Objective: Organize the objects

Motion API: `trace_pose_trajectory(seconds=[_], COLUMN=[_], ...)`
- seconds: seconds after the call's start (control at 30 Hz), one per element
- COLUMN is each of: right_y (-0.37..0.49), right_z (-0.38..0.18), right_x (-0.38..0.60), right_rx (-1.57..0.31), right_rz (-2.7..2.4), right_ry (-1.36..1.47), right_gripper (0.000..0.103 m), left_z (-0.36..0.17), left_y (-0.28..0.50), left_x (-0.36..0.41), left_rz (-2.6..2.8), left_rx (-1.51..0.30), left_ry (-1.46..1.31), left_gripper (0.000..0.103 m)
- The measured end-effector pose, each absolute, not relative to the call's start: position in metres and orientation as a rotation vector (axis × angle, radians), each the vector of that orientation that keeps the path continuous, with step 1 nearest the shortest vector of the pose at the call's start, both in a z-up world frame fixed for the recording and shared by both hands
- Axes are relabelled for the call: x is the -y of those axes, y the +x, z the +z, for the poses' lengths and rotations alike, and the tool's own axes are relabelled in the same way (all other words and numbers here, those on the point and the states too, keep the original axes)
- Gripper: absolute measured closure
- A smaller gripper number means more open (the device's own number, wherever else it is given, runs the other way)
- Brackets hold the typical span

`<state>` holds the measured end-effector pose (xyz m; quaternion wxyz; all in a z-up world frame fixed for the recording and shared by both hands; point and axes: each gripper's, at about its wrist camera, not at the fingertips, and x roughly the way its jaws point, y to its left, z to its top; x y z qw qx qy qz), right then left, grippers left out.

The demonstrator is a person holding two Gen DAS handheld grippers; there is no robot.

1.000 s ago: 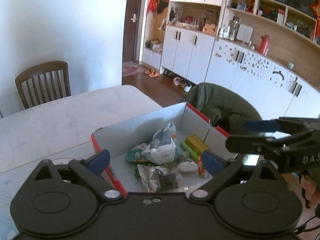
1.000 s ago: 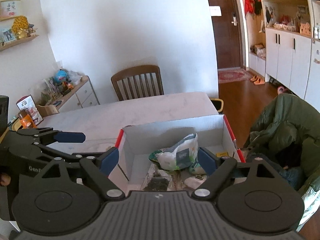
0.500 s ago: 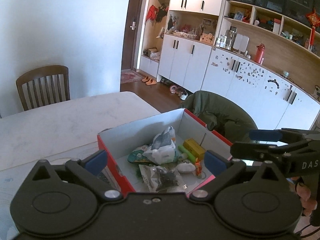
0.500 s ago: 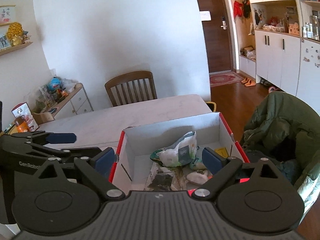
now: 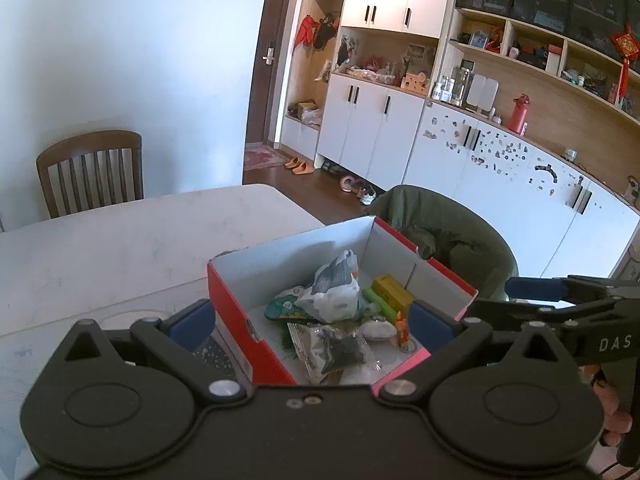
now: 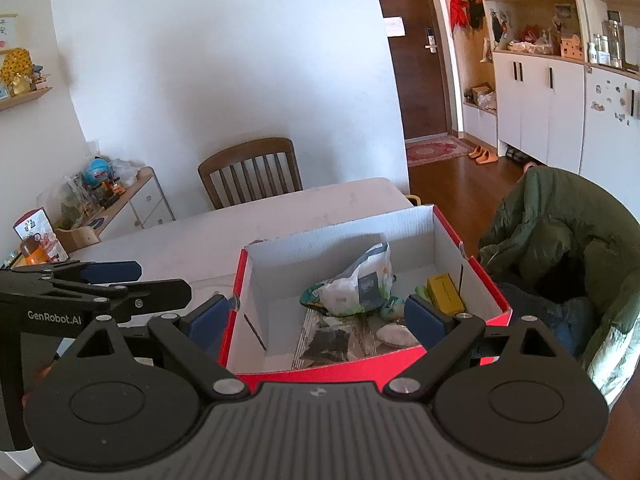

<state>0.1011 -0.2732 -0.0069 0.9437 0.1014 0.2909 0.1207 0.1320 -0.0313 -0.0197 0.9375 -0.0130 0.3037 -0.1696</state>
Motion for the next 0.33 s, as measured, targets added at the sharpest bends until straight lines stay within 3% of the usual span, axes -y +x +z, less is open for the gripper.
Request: trace_pose_trajectory(seconds=[0.33], right_y=[0.0949], right_z=[-0.0097], right_x=[0.2657], right_rx=[-0.602], right_rz=[0.228], right_ry=[0.22], right_gripper=[0.008], left_z=[-0.0234], left_y=[0.1312], left_x=[0.0241], left_rz=[-0.357], left_rx=[-0.633], left_ry=[-0.029], left_gripper=[0.001])
